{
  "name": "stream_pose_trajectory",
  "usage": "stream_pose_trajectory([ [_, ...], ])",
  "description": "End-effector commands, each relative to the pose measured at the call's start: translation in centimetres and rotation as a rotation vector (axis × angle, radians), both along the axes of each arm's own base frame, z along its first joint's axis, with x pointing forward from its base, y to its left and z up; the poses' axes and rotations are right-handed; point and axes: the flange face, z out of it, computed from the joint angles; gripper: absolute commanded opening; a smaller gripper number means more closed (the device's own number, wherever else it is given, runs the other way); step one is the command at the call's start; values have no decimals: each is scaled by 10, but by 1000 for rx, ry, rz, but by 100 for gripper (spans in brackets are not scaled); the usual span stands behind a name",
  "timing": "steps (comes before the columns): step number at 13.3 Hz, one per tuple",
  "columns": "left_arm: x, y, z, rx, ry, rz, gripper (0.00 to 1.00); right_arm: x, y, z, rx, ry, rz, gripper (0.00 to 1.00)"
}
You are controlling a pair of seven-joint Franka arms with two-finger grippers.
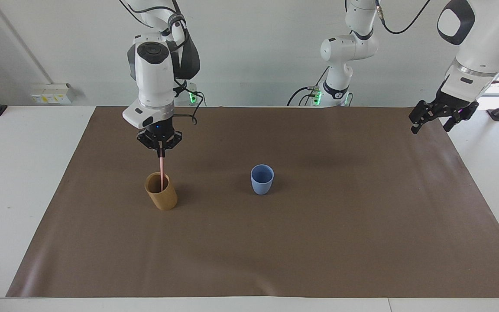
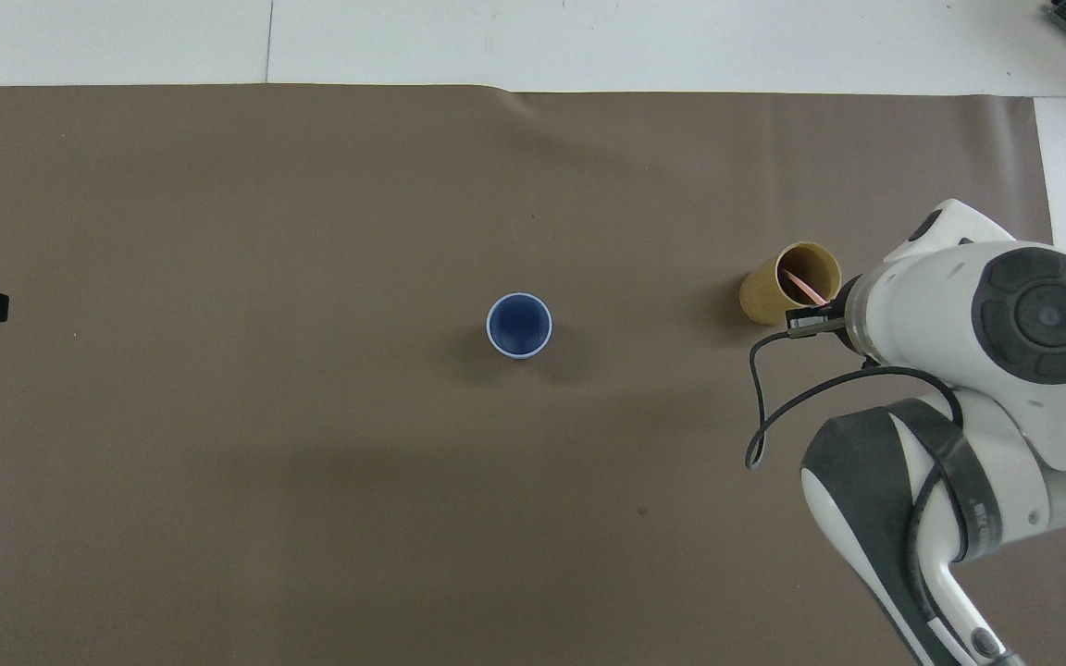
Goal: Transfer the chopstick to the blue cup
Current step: 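Grasp the pink chopstick and lift it from the tan cup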
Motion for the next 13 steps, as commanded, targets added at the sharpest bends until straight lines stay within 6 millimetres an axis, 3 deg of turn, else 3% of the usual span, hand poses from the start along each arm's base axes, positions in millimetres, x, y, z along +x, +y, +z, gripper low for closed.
stream_pose_trajectory([
  [1, -6, -10, -1, -4, 15, -37, 100, 0, -4, 40, 4, 14, -23, 0],
  [4, -7, -6, 0, -2, 13, -28, 100, 1, -1, 73, 124, 22, -67, 0],
  [6, -13, 6, -3, 17, 40, -15, 100, 1, -3, 82, 133, 15, -85, 0],
  [9, -13, 20, -2, 6, 41, 17, 100, 3, -1, 110, 190, 22, -139, 0],
  [13, -13, 12, -2, 7, 38, 1, 100, 12, 19, 123, 332, 33, -324, 0],
])
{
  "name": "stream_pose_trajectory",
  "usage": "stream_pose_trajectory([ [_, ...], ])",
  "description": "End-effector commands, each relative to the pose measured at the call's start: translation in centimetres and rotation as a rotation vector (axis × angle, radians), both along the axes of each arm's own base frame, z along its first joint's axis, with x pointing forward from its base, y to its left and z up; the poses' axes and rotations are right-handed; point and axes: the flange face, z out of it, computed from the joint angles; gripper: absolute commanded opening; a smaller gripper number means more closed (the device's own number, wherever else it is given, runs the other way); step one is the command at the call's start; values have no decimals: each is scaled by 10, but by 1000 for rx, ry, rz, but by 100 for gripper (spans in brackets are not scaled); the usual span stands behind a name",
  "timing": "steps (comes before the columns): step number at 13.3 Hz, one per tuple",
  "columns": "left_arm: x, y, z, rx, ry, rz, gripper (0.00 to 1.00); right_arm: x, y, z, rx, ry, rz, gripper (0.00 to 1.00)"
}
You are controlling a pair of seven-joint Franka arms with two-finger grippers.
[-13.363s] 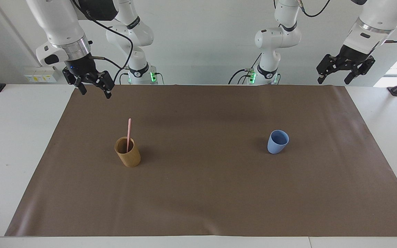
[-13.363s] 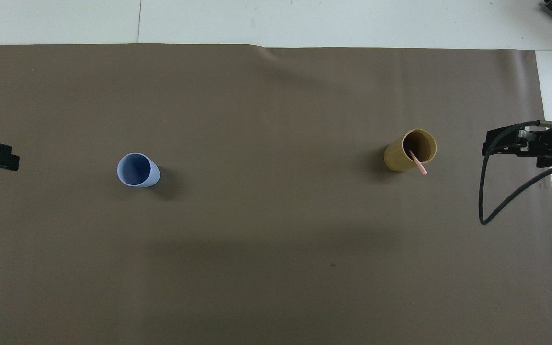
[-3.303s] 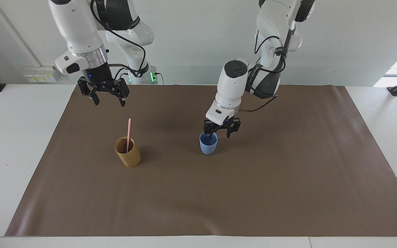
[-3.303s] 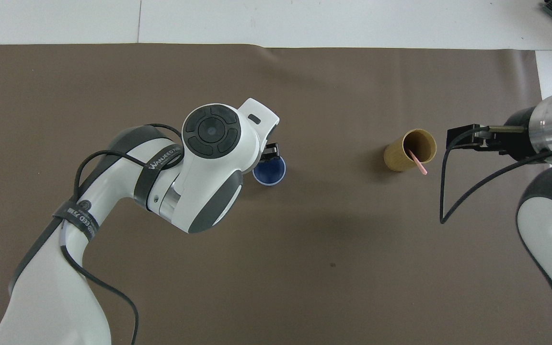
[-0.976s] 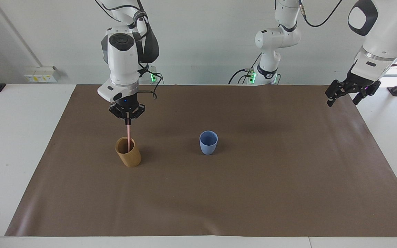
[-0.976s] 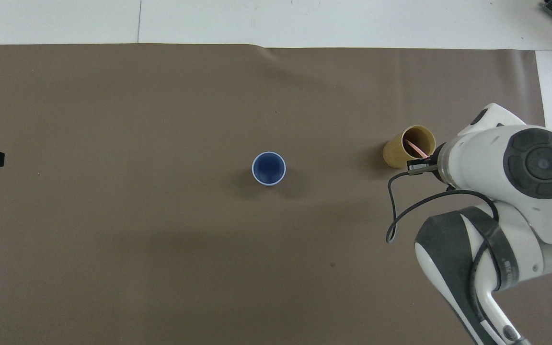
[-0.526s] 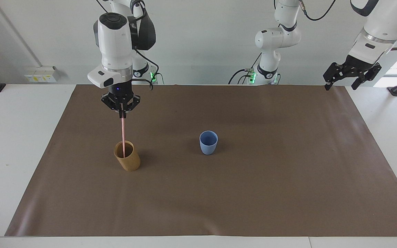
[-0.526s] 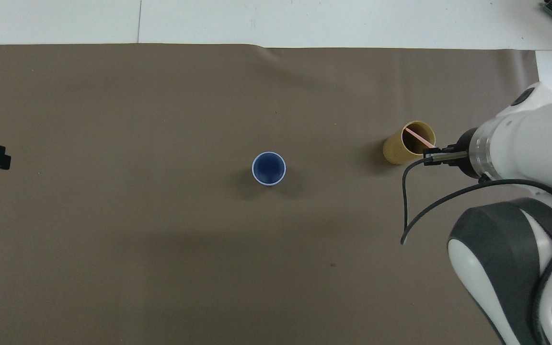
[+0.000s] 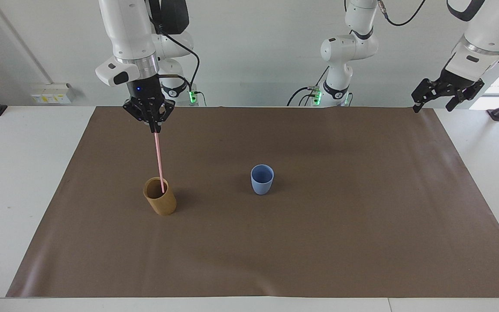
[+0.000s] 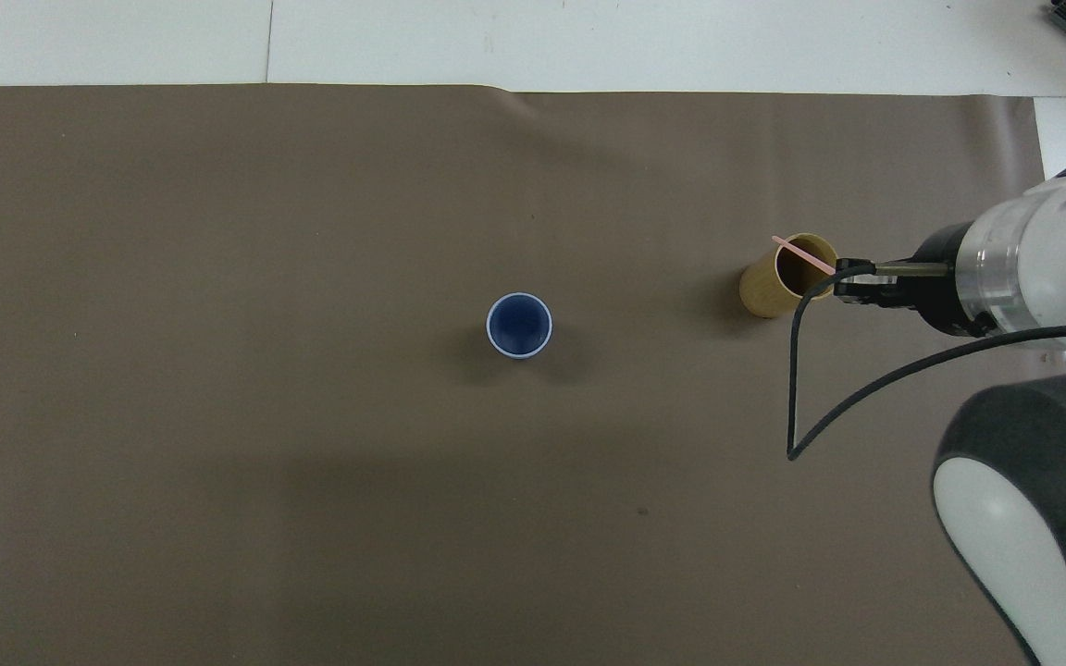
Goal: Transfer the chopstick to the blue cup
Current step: 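Grasp the pink chopstick and lift it from the tan cup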
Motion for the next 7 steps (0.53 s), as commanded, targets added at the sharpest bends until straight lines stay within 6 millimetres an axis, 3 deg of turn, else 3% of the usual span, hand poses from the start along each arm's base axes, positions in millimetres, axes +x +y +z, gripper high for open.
stream_pose_trajectory([
  [1, -10, -2, 2, 7, 8, -17, 100, 15, 17, 10, 117, 48, -145, 0],
  [4, -4, -3, 5, 2, -23, -16, 100, 19, 35, 13, 256, 113, -386, 0],
  [7, -5, -12, 1, -62, -17, -12, 100, 13, 86, 5, 312, 196, -549, 0],
])
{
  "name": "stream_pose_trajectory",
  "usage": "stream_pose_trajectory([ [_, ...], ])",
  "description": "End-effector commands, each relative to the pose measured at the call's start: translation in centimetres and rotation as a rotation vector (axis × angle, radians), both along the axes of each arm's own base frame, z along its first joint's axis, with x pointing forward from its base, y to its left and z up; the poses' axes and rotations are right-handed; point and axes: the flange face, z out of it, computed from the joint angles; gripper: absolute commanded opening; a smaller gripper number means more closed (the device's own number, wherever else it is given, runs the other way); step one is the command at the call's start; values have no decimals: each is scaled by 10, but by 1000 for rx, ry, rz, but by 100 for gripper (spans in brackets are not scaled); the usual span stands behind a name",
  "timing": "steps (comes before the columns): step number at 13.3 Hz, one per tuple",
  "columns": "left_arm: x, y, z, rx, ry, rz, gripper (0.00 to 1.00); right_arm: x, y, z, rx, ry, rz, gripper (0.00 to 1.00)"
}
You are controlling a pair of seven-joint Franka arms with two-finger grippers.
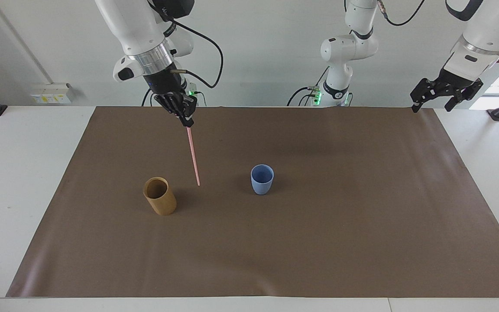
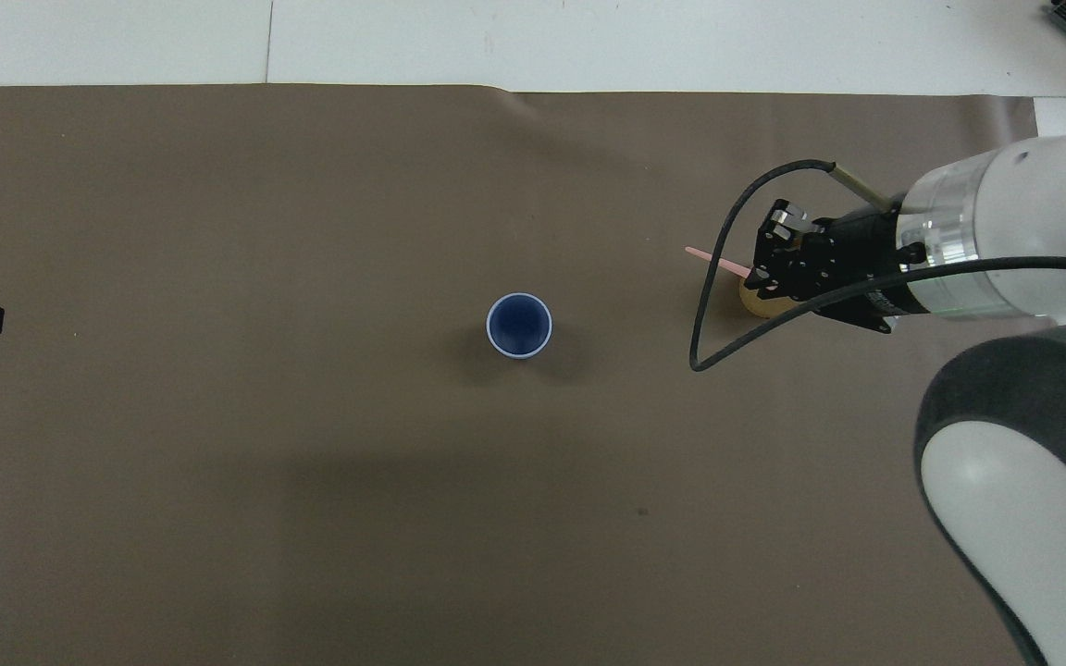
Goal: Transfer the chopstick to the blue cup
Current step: 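Carry the chopstick over the blue cup and lower it inside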
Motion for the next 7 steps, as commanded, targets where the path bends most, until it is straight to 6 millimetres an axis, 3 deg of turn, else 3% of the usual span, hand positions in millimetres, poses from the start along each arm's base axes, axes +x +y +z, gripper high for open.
stream_pose_trajectory([
  [1, -5, -15, 1, -43, -14, 4, 100, 5, 42, 0, 80, 94, -156, 0],
  [4, -5, -24, 1, -42, -12, 21, 100, 19, 72, -5, 189, 200, -335, 0],
  [7, -5, -37, 2, -43, -13, -3, 100, 19, 110, -24, 189, 244, -370, 0],
])
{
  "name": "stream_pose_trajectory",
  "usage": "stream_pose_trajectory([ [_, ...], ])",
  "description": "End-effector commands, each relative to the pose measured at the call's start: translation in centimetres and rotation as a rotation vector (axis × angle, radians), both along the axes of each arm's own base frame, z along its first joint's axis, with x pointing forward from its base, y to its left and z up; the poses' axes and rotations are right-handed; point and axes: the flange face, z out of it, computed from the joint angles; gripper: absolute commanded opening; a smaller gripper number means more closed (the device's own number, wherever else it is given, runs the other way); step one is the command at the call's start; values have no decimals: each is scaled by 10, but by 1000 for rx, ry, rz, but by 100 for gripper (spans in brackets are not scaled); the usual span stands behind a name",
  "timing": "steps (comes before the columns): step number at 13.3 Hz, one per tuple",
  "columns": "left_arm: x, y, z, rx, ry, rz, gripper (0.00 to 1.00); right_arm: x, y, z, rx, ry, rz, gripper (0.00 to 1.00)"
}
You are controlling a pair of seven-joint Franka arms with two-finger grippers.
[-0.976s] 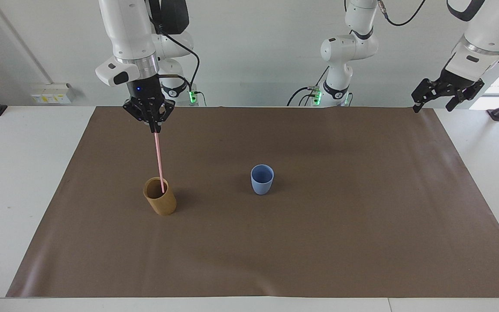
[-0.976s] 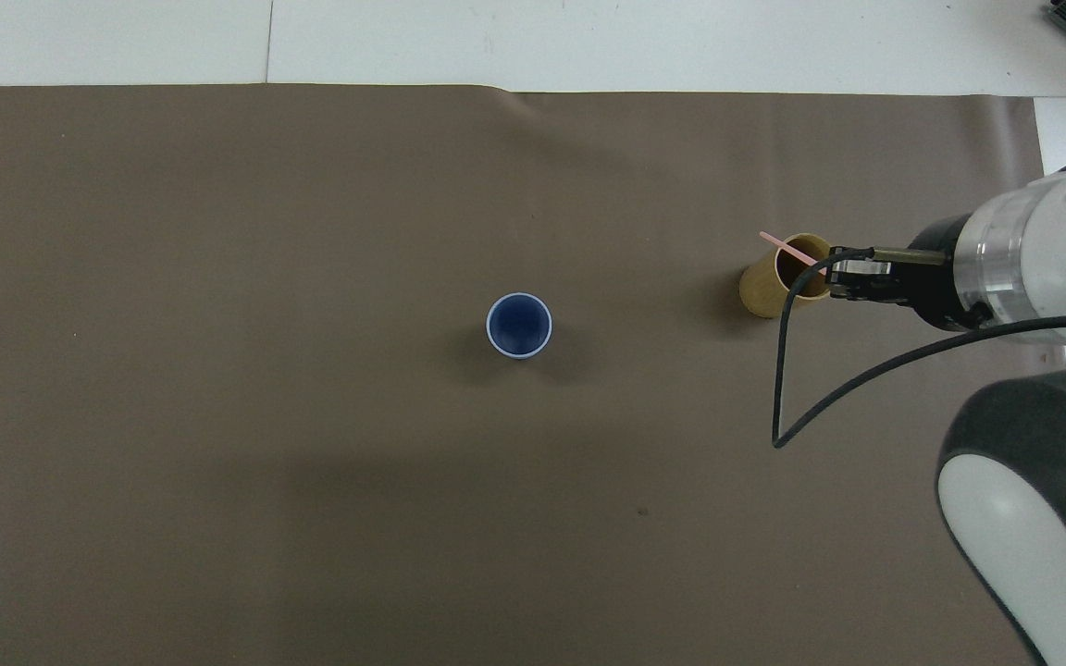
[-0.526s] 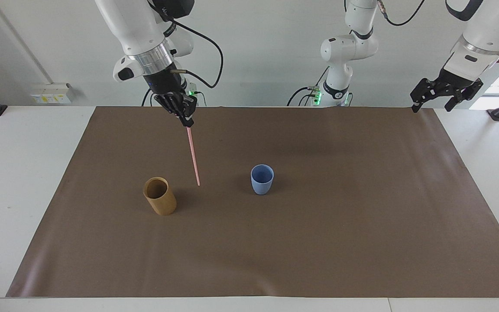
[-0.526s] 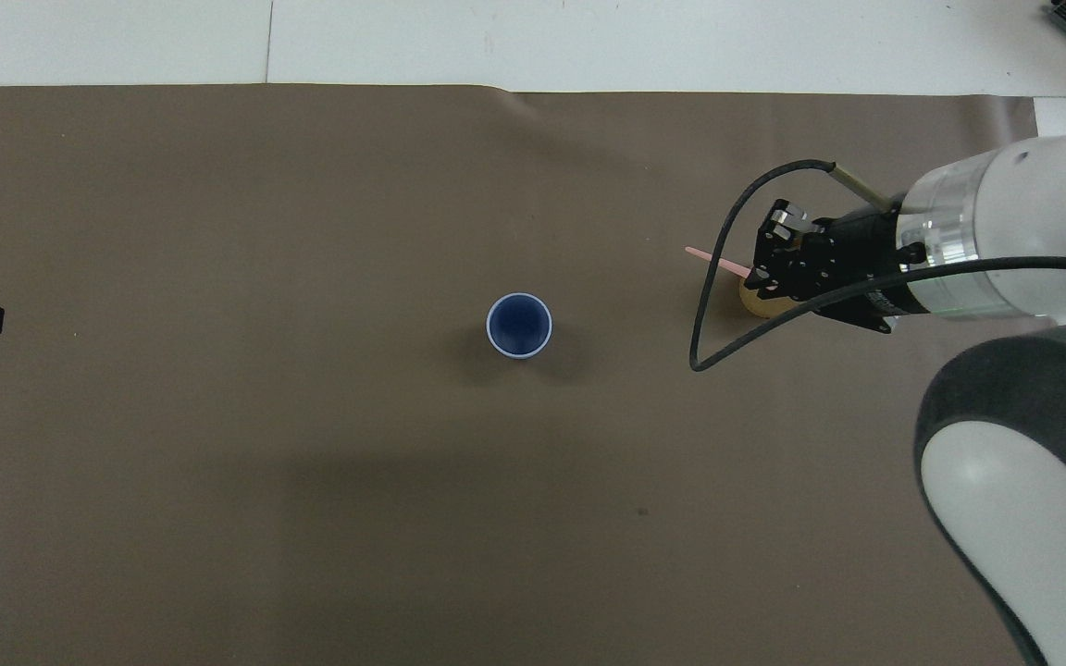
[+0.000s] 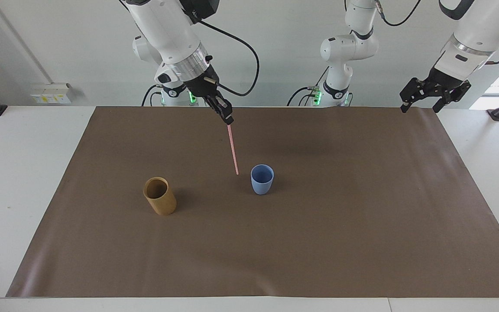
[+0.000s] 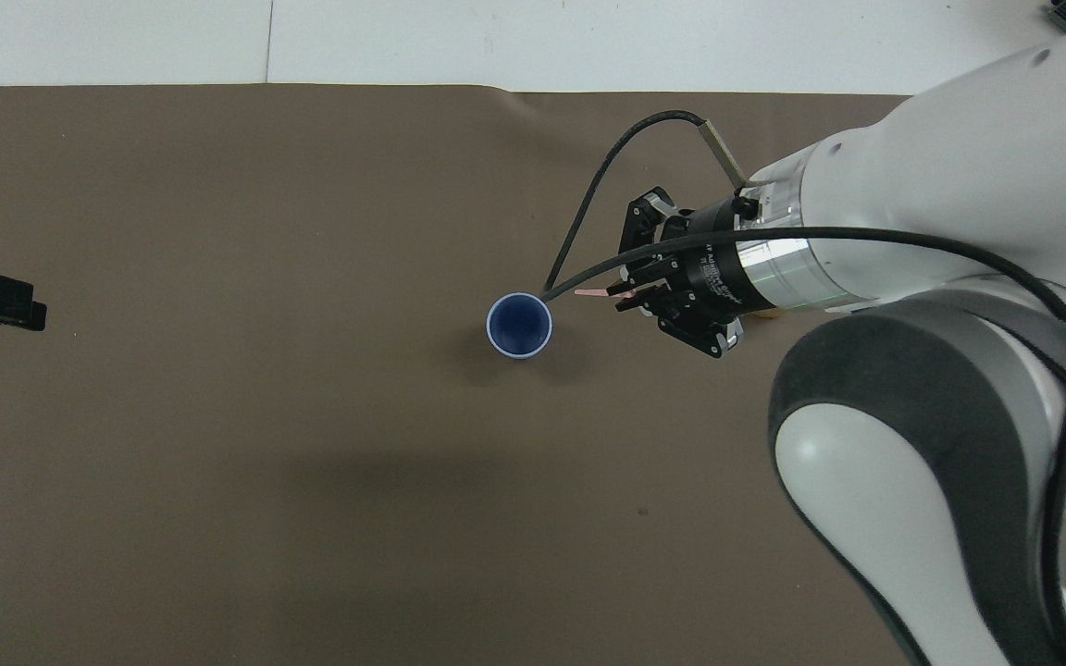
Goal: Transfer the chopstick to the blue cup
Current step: 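Carry the chopstick over the blue cup and lower it inside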
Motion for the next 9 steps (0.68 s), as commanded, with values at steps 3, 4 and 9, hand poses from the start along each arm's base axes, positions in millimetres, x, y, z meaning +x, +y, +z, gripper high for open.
stream_pose_trajectory([
  [3, -5, -18, 1, -12, -15, -18, 100, 11, 36, -20, 52, 89, -85, 0],
  [4, -5, -21, 1, -12, -13, -27, 100, 13, 38, -24, 51, 100, -92, 0],
  [9, -7, -30, 3, -11, -13, -44, 100, 20, 41, -35, 70, 74, -110, 0],
])
